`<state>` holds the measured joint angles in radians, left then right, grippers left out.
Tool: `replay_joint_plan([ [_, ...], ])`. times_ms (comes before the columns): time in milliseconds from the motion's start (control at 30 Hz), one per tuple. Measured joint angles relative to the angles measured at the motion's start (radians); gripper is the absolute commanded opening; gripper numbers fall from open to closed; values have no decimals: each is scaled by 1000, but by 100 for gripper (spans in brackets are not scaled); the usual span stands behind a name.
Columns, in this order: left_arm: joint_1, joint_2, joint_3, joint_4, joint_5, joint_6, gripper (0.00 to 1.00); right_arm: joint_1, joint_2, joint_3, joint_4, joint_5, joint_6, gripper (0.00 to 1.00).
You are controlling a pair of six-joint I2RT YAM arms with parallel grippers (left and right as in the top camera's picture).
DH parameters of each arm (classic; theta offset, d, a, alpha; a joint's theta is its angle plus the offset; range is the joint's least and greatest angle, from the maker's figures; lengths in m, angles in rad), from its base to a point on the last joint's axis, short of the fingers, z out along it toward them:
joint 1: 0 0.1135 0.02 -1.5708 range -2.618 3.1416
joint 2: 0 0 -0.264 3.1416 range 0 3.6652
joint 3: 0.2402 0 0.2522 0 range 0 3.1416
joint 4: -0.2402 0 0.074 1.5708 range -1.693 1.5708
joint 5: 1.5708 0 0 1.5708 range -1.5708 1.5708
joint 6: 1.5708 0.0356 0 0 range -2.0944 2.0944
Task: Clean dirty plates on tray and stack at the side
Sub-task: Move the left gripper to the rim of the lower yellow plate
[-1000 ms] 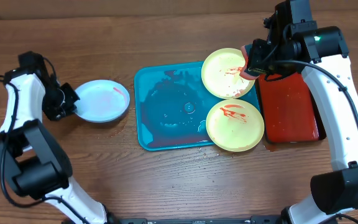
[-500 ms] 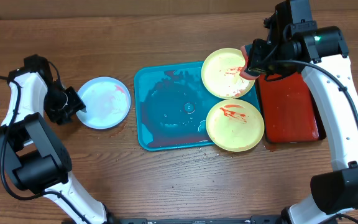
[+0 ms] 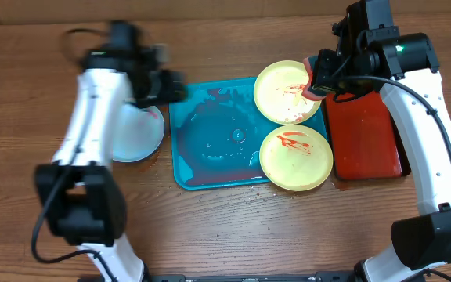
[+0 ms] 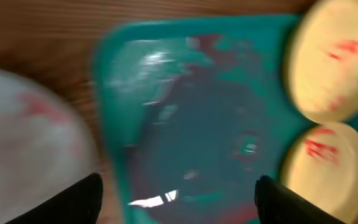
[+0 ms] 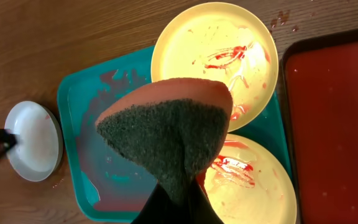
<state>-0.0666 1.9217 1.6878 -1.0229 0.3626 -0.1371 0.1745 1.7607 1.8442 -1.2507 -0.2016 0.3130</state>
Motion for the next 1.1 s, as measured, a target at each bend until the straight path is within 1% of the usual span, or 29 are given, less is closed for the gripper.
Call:
replay_joint_plan([
  [133, -205, 52, 0, 51, 43, -45, 77, 0, 0, 0, -8, 0, 0, 4],
  [233, -316, 106, 0, 63, 50, -89, 75, 0, 0, 0, -22, 6, 0, 4],
  [300, -392, 158, 0, 63, 45, -133, 69, 0, 0, 0, -31, 11, 0, 4],
  [533, -442, 237, 0, 67, 26, -217, 59, 0, 0, 0, -43, 23, 0, 4],
  [633, -456, 270, 0, 82, 23, -238, 52, 0, 0, 0, -44, 23, 0, 4],
  [833, -516, 312, 1, 112, 27, -254, 49, 0, 0, 0, -43, 25, 0, 4],
  [933, -535, 312, 2, 123, 26, -257, 36, 0, 0, 0, -44, 26, 1, 4],
  [1000, -541, 314, 2, 124, 23, -258, 25, 0, 0, 0, -44, 25, 1, 4],
  [1067, -541, 314, 2, 124, 19, -262, 10, 0, 0, 0, -44, 26, 0, 4],
  [1100, -540, 314, 2, 124, 16, -263, 4, 0, 0, 0, -44, 26, 0, 4],
])
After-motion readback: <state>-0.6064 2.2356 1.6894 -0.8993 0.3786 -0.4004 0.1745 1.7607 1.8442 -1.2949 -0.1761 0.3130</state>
